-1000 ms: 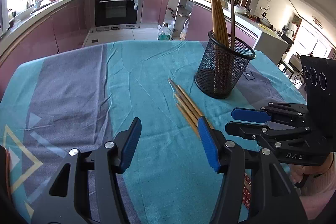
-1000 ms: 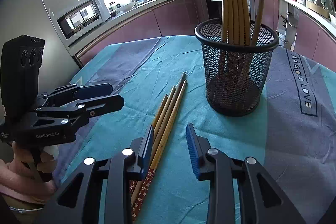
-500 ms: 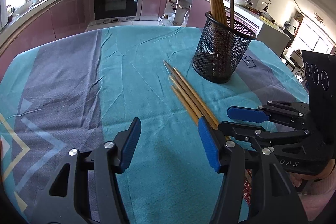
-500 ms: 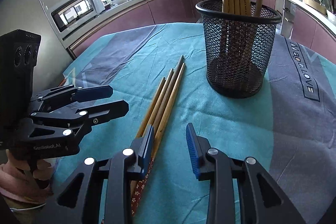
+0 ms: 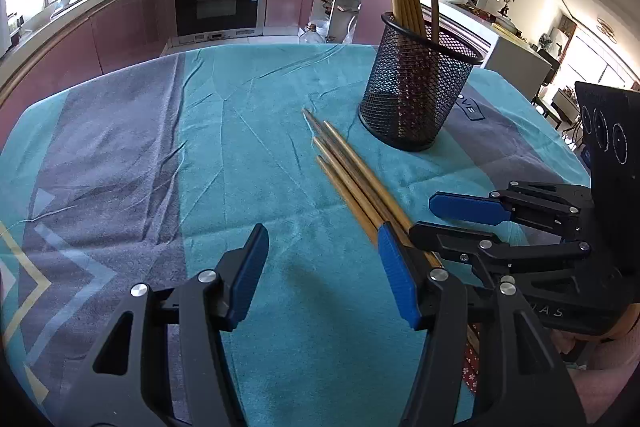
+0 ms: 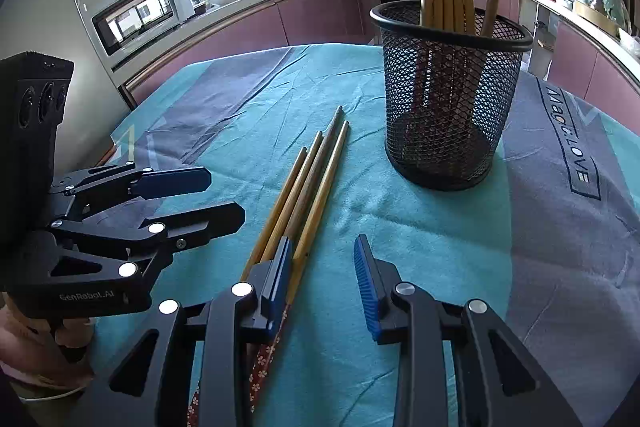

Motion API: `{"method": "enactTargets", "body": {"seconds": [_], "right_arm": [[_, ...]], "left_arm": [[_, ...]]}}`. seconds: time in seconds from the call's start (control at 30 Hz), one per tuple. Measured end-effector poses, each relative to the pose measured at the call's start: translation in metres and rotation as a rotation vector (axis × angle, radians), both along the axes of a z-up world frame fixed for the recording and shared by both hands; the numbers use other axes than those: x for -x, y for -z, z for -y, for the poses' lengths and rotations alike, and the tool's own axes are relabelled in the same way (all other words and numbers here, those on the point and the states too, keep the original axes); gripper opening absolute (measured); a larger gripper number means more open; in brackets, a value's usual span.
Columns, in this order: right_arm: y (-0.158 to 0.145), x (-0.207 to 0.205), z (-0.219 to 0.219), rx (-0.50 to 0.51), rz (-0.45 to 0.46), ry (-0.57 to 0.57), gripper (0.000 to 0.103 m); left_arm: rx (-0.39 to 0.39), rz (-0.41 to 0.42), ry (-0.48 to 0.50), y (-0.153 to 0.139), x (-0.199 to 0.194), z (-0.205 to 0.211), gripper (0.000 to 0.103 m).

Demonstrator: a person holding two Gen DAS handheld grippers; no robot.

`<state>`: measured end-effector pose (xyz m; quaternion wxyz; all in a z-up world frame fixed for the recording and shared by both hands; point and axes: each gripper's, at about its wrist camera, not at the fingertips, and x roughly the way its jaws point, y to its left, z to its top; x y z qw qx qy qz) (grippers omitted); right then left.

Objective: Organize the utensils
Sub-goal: 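Withdraw both tools from the holder back toward the chopstick row, then close the left tool on a chopstick while the right tool grasps another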

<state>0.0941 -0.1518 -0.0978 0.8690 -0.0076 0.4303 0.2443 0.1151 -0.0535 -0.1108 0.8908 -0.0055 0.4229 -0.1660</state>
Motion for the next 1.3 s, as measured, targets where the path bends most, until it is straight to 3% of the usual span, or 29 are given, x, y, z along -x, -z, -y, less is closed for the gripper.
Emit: {"method": "enactTargets", "body": {"seconds": [0.37, 0.53, 1.1, 1.3], "right_arm": [[0.0, -0.003, 0.005, 0.003, 0.002, 0.021, 0.03], [0.0, -0.003, 0.009, -0.008, -0.002, 0.024, 0.03], [0.001, -0.021, -0.011, 0.054, 0.022, -0.008, 0.026], [0.001, -0.034, -0.017, 0.065, 0.023, -0.002, 0.018]], "left_arm": [[-0.015, -0.021, 0.045, 0.008, -0.004, 0.015, 0.057], [-0.069, -0.018, 0.055, 0.012, -0.004, 0.022, 0.056], [-0.08, -0.027, 0.053, 0.013, -0.017, 0.007, 0.017], [-0.068, -0.038, 0.024, 0.013, -0.024, 0.001, 0.018]]}}
